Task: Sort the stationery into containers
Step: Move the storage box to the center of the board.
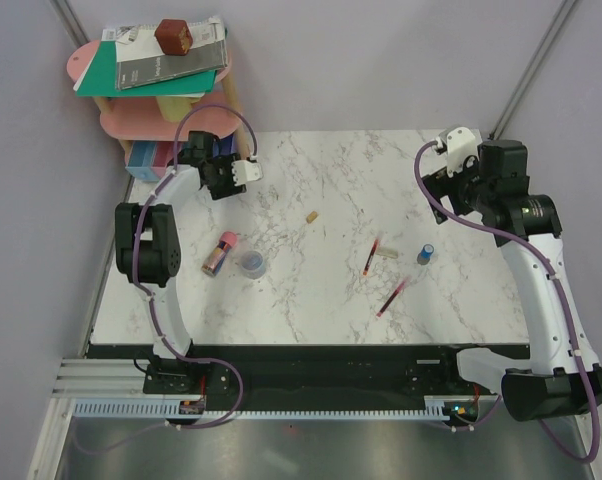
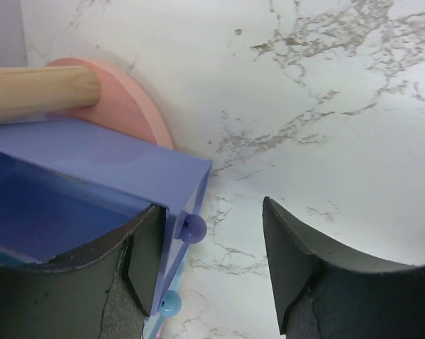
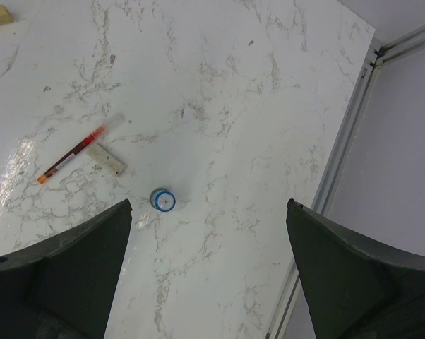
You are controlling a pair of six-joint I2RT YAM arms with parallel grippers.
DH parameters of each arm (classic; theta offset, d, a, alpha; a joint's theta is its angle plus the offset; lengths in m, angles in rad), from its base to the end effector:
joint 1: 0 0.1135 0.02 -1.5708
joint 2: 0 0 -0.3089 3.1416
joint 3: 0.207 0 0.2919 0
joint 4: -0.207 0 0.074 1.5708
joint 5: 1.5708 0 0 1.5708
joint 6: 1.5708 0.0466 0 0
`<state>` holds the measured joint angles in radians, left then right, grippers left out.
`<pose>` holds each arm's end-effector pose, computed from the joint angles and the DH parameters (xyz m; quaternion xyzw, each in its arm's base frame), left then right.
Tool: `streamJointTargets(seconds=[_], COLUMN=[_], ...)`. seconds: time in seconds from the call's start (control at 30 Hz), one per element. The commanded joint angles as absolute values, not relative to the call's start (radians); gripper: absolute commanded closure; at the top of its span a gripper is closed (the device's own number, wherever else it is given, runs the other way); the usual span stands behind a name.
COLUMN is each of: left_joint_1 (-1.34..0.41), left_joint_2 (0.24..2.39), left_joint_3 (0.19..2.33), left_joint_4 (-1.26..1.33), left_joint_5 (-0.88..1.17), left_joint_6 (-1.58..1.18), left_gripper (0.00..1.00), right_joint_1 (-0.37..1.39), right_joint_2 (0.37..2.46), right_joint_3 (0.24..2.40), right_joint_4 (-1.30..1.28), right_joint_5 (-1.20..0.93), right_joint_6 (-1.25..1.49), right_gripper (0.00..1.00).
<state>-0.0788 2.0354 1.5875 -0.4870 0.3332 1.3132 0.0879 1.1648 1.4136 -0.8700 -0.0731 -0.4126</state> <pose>0.5092 -0.0555 0.2251 0.6404 0.6856 0.0500 0.3426 0.2568 0.0260 0.4557 -0.2363 0.8570 -0.0418 0.4561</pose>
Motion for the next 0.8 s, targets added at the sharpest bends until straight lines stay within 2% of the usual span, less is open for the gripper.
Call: streamJointTargets(seconds=[0.0, 0.43, 0.63, 0.77], left_joint_1=[-0.081, -0.09, -0.112, -0.135], left_joint_2=[2.005, 1.959, 1.96, 1.967], left_joint_3=[1.542, 1.516, 1.529, 1.532], left_joint_4=[-0.635, -0.678, -0.686, -0.696], left_joint_5=[0.385, 0.431, 0.449, 0.472], left_joint_6=[1.319, 1.299, 1.26, 1.256], left_gripper=[0.37, 0.37, 0.48, 0.5], right_joint_1=[0.094, 0.092, 0.092, 0.091], right_joint_2=[1.16, 1.167, 1.167, 1.169], right_joint_3=[1.462, 1.493, 1.508, 1.516], right_joint_4=[-0.874, -0.885, -0.89, -0.894], right_joint_5=[-0.074, -0.087, -0.092, -0.094], right_joint_6=[-0.402, -0.39, -0.387, -0.385], right_gripper=[0.02, 0.02, 0.02, 0.02])
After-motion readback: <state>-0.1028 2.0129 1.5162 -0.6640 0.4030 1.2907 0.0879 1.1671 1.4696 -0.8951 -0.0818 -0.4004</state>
